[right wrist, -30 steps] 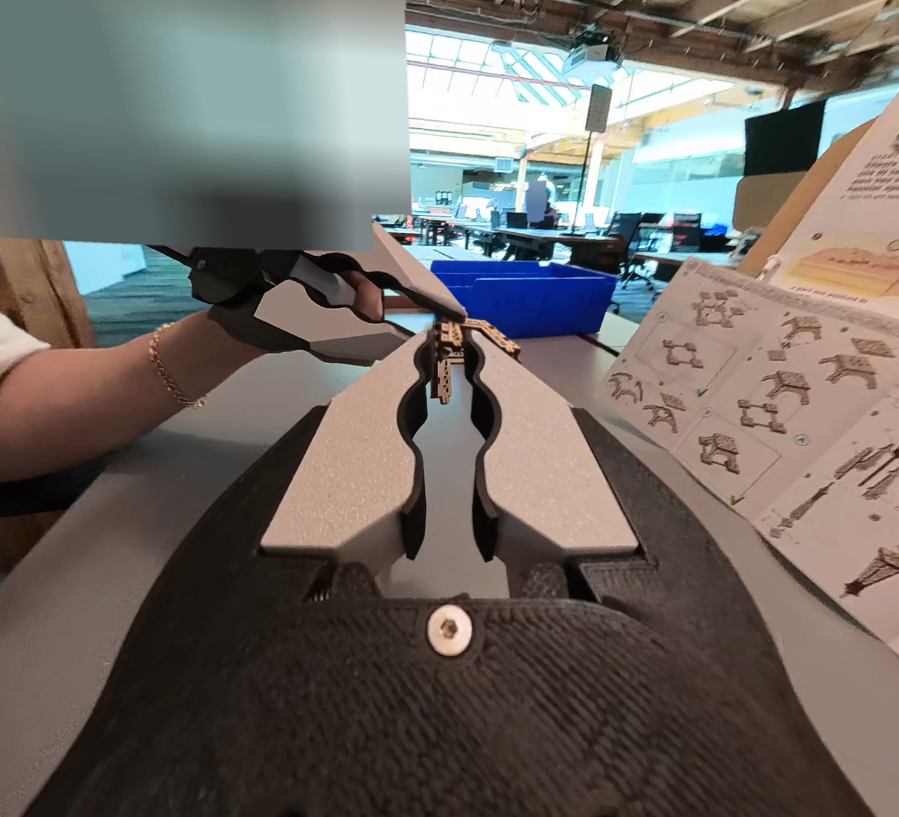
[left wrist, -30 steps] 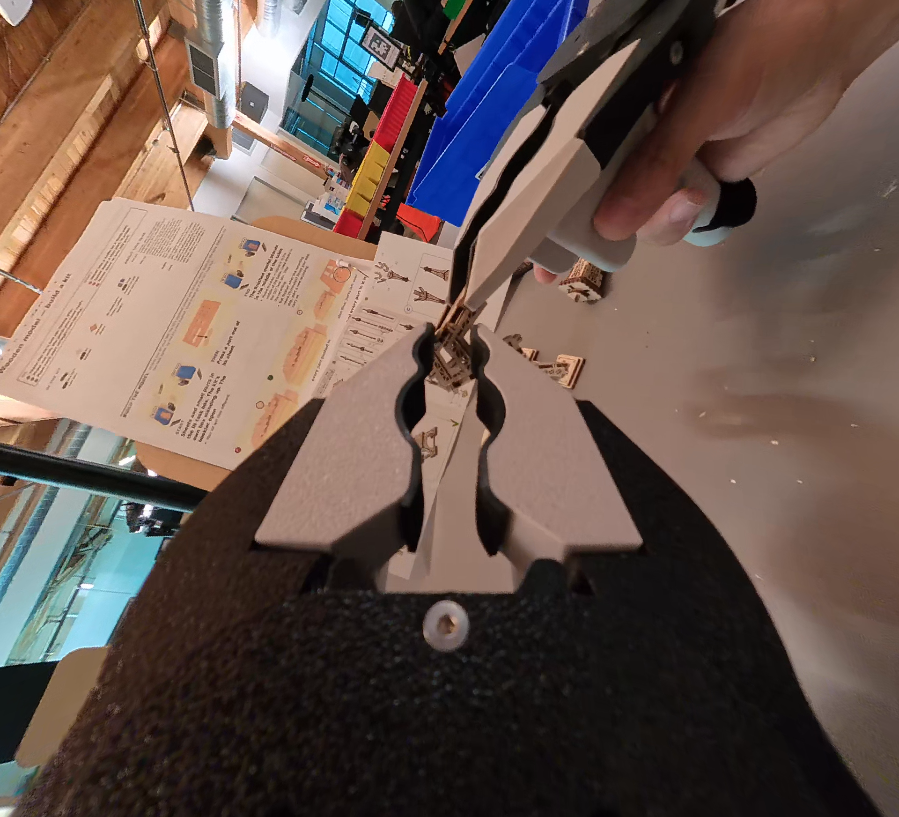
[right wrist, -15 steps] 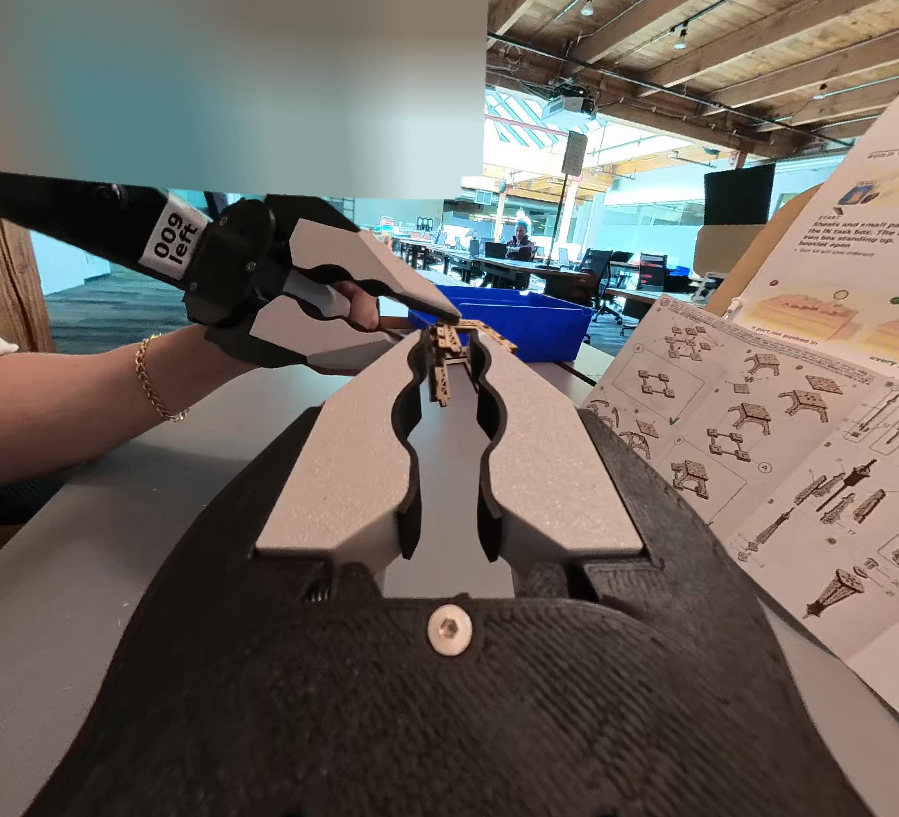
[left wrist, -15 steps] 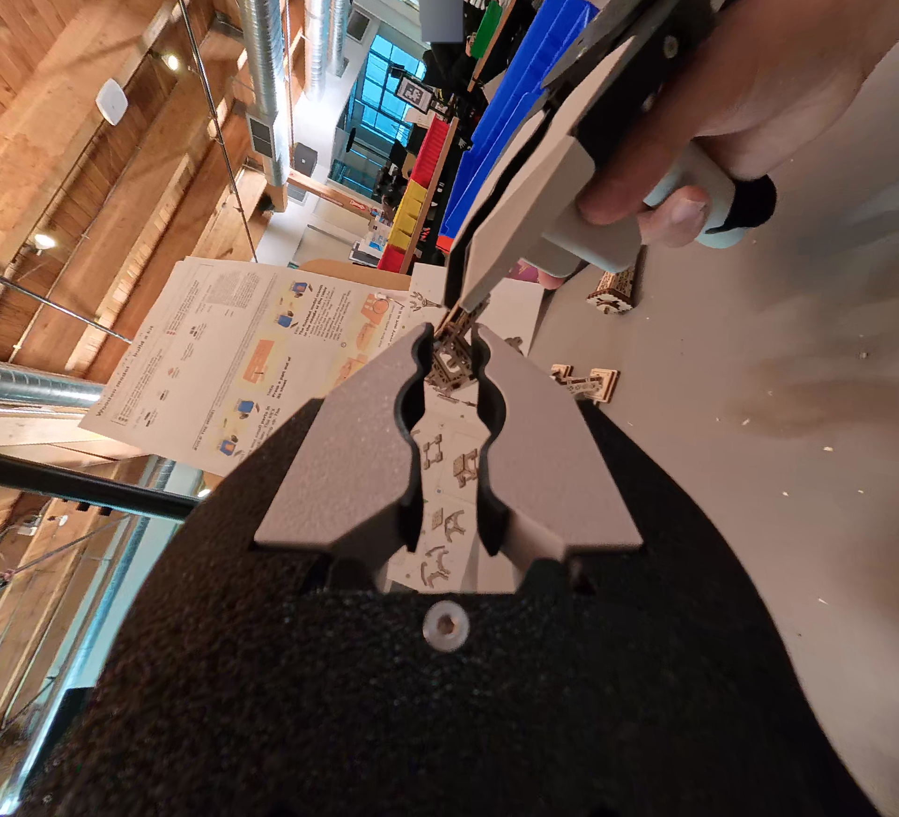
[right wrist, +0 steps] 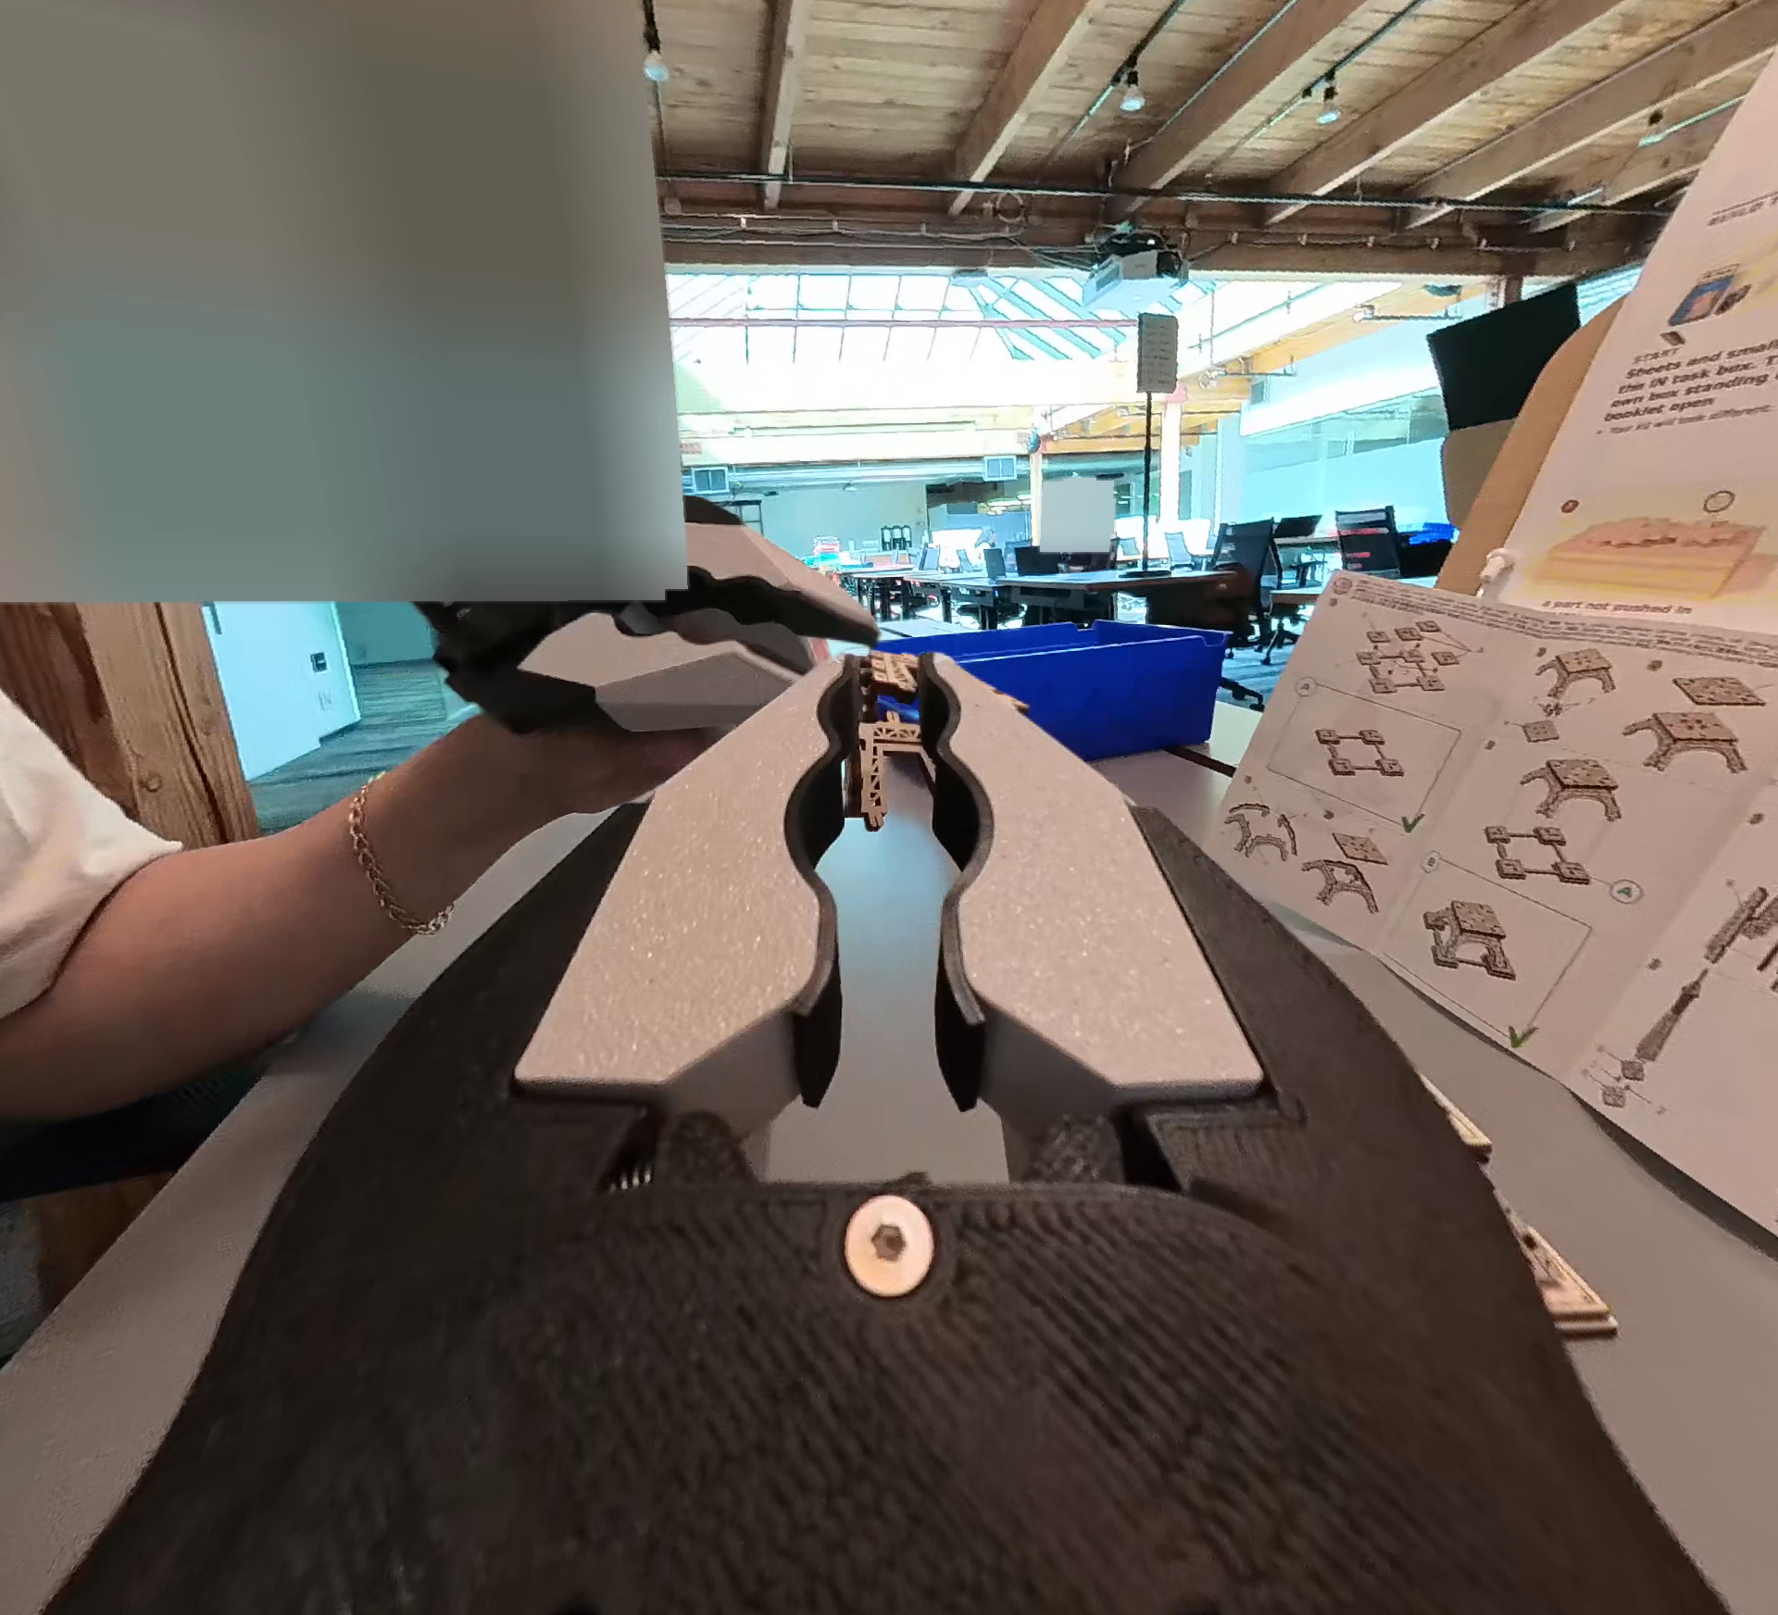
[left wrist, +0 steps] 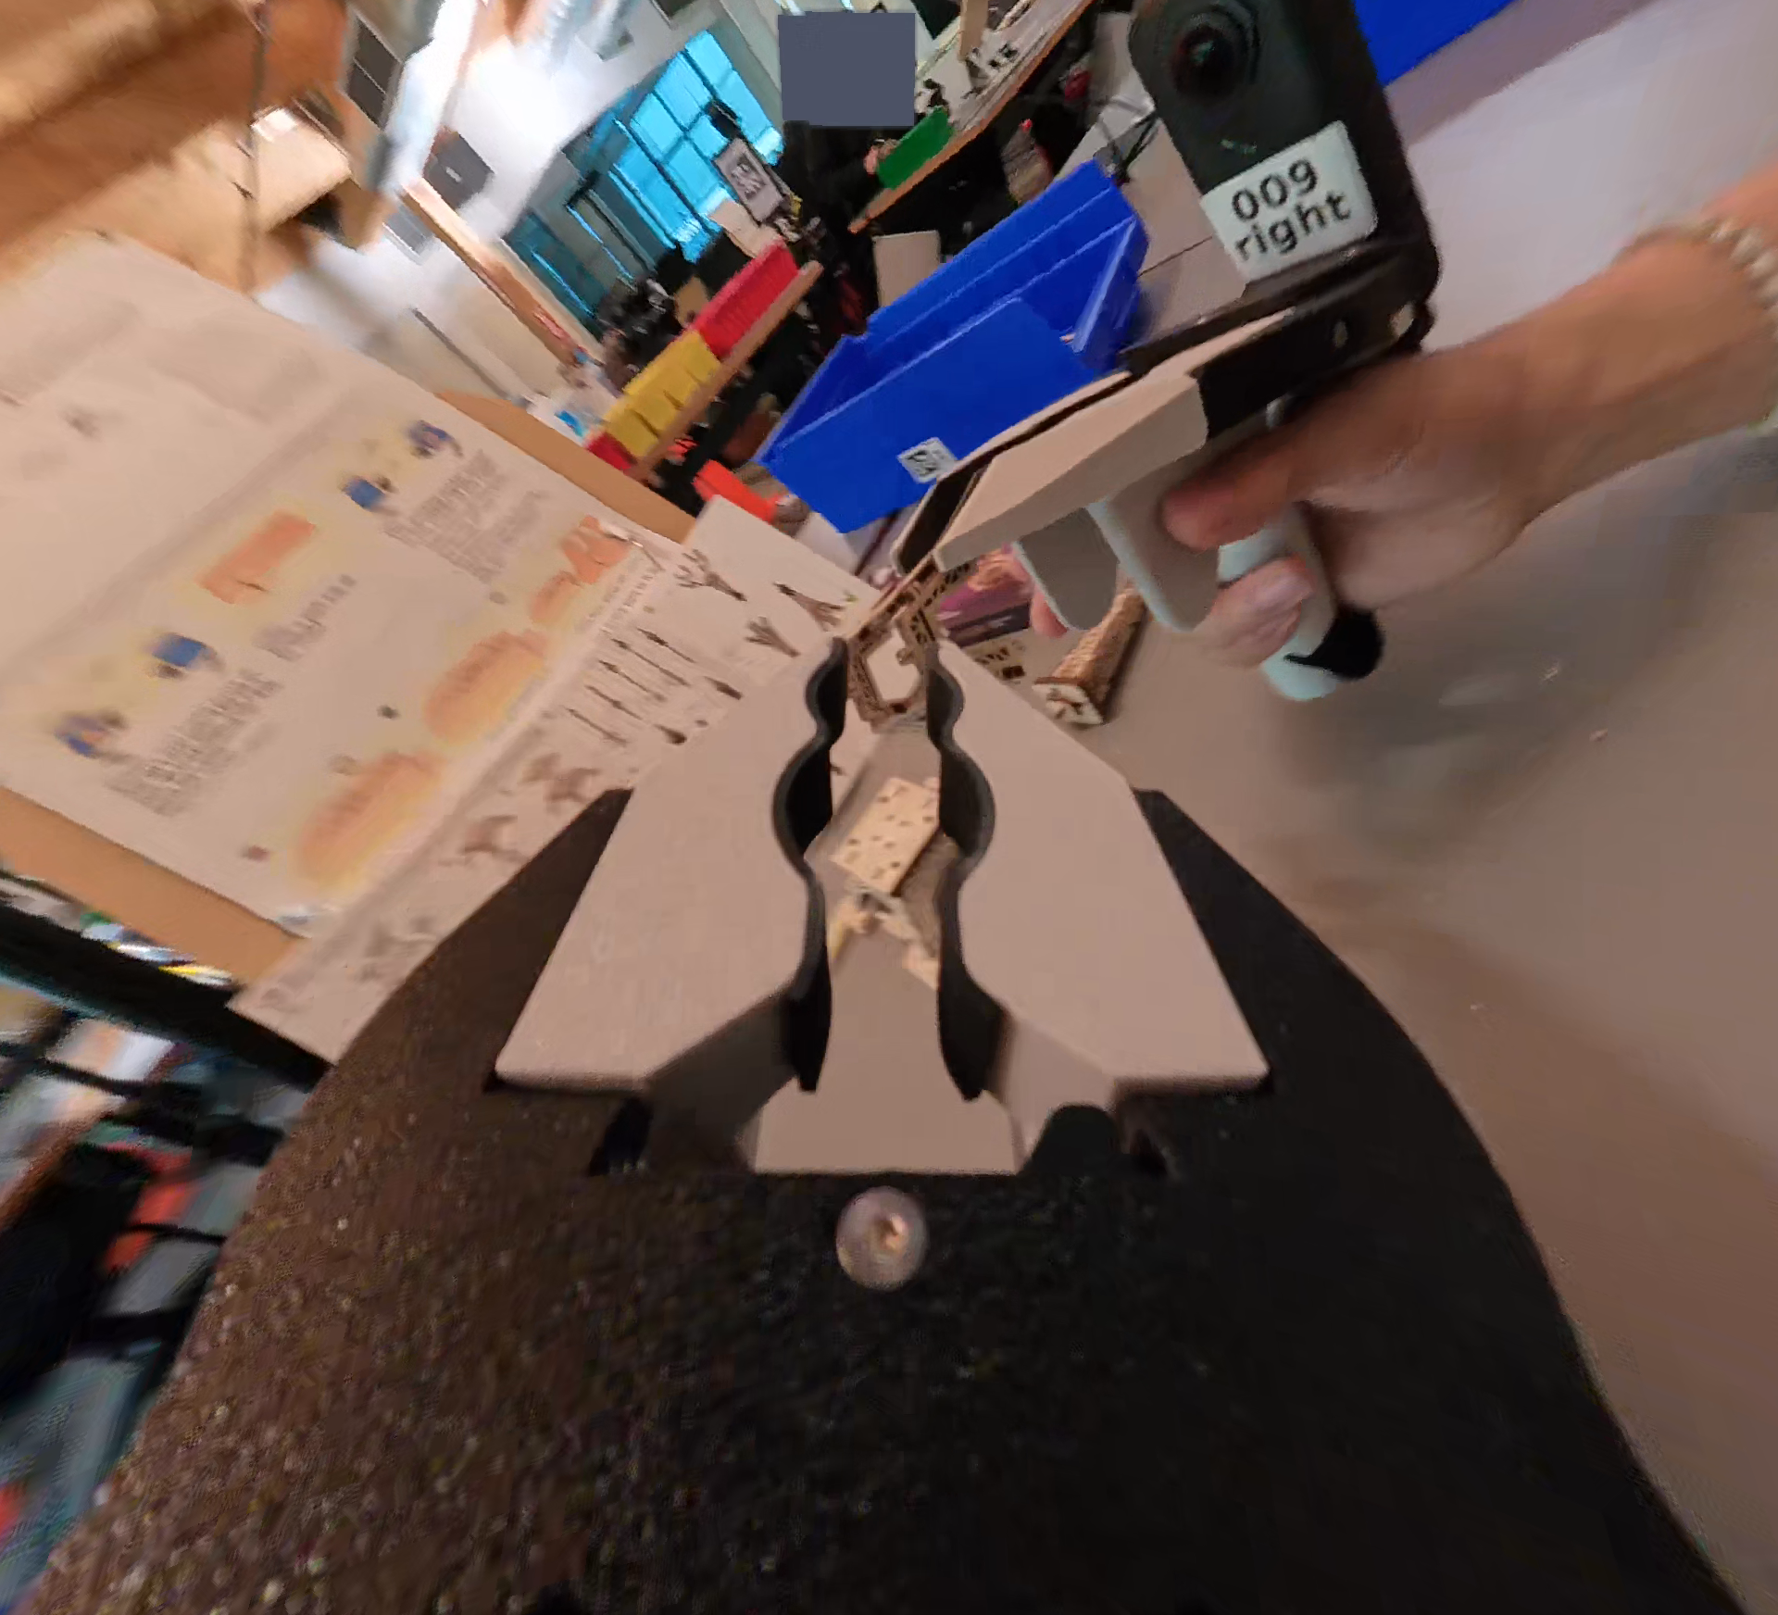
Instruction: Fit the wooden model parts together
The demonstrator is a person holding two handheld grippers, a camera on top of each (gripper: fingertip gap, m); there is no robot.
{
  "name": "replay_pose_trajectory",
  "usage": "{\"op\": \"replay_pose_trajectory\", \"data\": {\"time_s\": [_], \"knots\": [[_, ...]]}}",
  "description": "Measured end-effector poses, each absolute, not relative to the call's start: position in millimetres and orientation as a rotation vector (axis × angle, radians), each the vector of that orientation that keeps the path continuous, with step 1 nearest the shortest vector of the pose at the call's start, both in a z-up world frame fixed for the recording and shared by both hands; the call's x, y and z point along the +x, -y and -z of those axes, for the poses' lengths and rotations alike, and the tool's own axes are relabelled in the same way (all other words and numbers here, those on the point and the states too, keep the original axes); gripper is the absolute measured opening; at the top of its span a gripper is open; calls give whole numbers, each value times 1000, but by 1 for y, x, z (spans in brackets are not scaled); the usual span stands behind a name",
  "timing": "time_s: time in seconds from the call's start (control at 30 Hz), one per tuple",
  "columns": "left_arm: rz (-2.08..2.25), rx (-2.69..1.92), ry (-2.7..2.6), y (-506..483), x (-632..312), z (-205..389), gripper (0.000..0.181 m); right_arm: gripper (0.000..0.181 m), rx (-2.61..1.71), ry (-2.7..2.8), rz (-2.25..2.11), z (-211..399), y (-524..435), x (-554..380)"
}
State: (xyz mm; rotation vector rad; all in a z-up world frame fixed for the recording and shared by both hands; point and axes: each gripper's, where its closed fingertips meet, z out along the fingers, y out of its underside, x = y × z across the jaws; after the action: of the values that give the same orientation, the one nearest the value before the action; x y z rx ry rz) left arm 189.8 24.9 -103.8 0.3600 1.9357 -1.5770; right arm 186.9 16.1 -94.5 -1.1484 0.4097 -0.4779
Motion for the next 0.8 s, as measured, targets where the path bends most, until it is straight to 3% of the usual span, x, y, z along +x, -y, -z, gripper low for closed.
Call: {"op": "replay_pose_trajectory", "data": {"time_s": [0.17,0.8], "knots": [[1796,299,-2084,-26,179,103,4,9,-1155,-361,461,94,-21,181],[2004,219,-2332,-29,171,117,3,9,-1208,-283,460,97,-30,173]]}}
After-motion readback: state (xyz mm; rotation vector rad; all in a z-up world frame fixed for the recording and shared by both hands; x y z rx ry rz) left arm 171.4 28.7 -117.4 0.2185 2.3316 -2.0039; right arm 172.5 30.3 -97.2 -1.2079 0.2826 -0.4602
